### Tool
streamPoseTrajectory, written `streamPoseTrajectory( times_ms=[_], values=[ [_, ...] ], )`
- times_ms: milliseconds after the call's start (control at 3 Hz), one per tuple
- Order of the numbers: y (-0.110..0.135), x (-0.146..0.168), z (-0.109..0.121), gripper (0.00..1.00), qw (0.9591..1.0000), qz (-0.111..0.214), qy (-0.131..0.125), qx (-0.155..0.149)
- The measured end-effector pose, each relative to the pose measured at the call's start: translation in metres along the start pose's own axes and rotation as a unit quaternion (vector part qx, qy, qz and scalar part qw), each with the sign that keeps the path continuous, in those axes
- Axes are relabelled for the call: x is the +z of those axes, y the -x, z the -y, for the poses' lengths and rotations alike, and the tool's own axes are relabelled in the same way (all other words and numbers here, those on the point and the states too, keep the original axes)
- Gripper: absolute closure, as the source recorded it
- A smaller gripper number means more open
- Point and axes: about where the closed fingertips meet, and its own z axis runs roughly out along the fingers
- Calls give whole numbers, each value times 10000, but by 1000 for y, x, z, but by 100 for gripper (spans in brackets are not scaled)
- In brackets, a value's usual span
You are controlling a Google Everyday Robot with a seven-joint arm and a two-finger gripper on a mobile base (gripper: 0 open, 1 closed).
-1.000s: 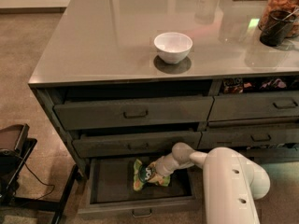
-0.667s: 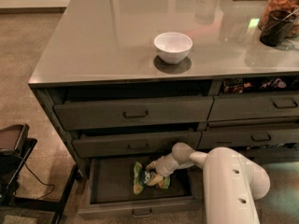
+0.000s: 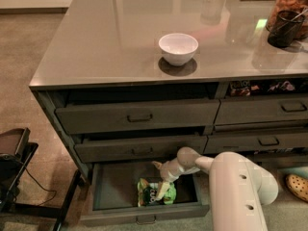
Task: Place green rice chip bag into bottom drawer
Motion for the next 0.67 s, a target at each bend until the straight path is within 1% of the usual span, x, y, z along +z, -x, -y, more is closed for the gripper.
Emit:
streamPoseTrajectory(
  times_ms=[333, 667],
  values=[
    [-11, -10, -1, 0, 9994, -269, -218, -5],
    [-29, -48, -8, 0, 9950, -554, -825, 99]
  ],
)
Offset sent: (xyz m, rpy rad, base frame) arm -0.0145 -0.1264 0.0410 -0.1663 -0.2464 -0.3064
